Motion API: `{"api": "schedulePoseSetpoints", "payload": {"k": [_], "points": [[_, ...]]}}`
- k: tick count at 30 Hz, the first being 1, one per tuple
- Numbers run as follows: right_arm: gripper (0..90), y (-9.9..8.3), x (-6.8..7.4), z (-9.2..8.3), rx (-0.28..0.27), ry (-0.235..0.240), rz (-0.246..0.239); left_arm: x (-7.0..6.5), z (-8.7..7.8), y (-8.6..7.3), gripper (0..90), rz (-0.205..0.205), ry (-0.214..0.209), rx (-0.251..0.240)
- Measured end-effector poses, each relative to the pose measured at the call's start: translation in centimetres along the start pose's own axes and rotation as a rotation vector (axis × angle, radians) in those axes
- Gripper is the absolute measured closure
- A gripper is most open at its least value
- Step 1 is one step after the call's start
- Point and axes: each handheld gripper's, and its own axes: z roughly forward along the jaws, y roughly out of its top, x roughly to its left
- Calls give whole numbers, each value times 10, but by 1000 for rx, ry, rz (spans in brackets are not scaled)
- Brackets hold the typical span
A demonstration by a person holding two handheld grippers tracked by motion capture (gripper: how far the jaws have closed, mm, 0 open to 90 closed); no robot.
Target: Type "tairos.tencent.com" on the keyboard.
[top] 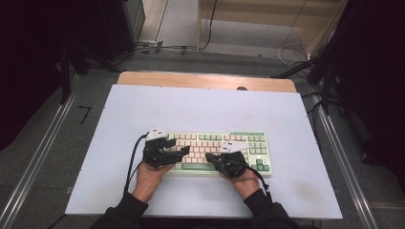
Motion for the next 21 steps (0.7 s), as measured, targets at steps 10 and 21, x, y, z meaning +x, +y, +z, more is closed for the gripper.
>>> {"api": "schedulePoseSetpoints", "payload": {"k": [10,21], "points": [[876,0,1,3,13,3,-4,-1,2,-3,339,10,12,-1],[876,-1,2,5,21,2,-9,0,0,-2,322,2,16,-13]]}}
